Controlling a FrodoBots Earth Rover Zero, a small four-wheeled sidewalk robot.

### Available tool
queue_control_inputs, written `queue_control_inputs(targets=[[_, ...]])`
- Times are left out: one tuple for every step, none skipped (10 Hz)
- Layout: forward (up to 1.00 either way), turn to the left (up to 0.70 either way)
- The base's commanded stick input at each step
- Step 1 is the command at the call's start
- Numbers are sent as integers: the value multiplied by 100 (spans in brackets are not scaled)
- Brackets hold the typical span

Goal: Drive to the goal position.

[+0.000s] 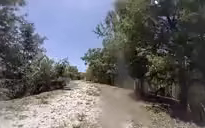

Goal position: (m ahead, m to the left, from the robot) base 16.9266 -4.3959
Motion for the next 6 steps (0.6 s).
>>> queue_control_inputs(targets=[[85,0],[85,0],[85,10],[85,32],[85,34],[85,34]])
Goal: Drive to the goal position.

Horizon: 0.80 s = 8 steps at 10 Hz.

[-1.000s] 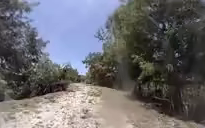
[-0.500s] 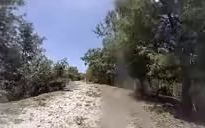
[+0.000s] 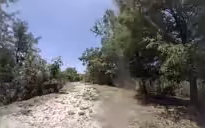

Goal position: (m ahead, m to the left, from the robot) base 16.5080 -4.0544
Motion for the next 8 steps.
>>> queue_control_inputs(targets=[[85,4],[85,0],[85,0],[85,0],[85,0],[85,0],[85,0],[85,0]])
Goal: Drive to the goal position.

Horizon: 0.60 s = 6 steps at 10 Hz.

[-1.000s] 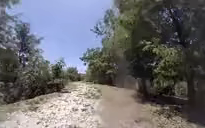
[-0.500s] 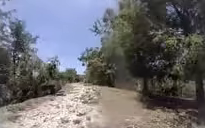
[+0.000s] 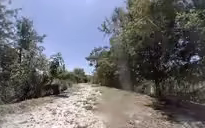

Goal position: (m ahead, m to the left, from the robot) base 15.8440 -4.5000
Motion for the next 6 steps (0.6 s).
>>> queue_control_inputs(targets=[[85,0],[85,0],[85,0],[85,0],[85,0],[85,0]])
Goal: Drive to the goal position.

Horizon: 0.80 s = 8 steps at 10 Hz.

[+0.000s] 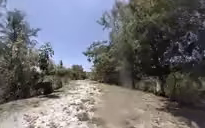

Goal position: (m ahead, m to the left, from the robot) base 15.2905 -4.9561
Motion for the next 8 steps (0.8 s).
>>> queue_control_inputs(targets=[[85,0],[85,0],[85,0],[85,0],[85,0],[85,0],[85,34],[85,25]])
